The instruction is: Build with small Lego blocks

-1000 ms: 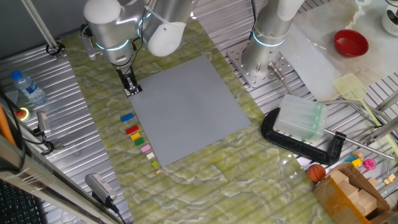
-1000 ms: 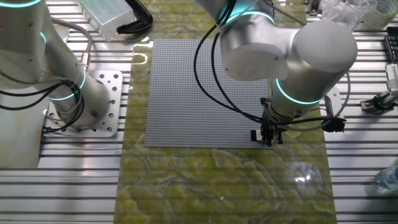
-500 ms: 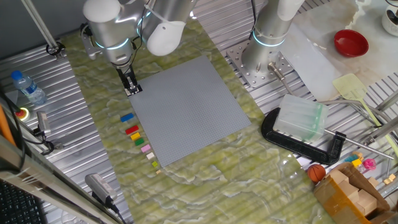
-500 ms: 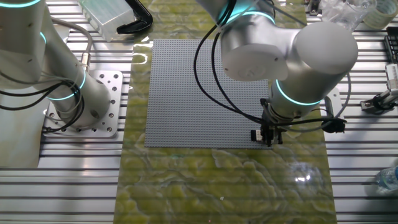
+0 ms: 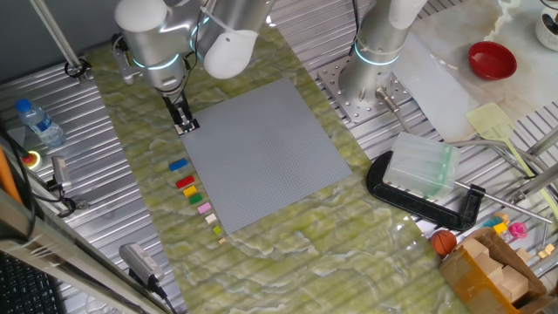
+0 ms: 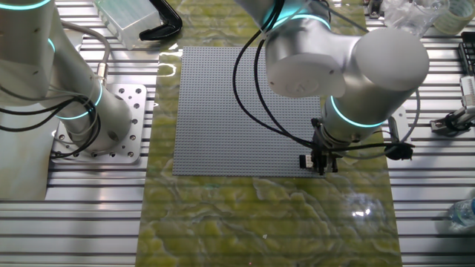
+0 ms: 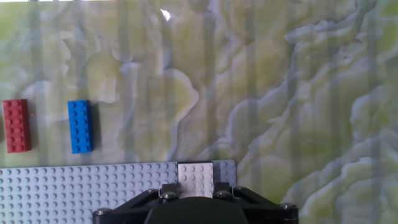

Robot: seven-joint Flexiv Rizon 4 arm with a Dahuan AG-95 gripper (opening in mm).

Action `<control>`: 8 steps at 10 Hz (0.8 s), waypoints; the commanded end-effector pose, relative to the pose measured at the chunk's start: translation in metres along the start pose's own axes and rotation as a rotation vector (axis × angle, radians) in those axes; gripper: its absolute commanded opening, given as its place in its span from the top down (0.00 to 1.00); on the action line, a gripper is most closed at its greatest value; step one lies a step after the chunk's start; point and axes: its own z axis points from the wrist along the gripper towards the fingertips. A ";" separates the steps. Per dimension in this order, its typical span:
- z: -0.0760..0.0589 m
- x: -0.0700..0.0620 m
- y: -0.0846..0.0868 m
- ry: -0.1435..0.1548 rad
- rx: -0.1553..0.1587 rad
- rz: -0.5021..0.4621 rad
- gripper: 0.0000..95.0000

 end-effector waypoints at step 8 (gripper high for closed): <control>0.004 -0.002 0.003 0.020 0.008 0.005 1.00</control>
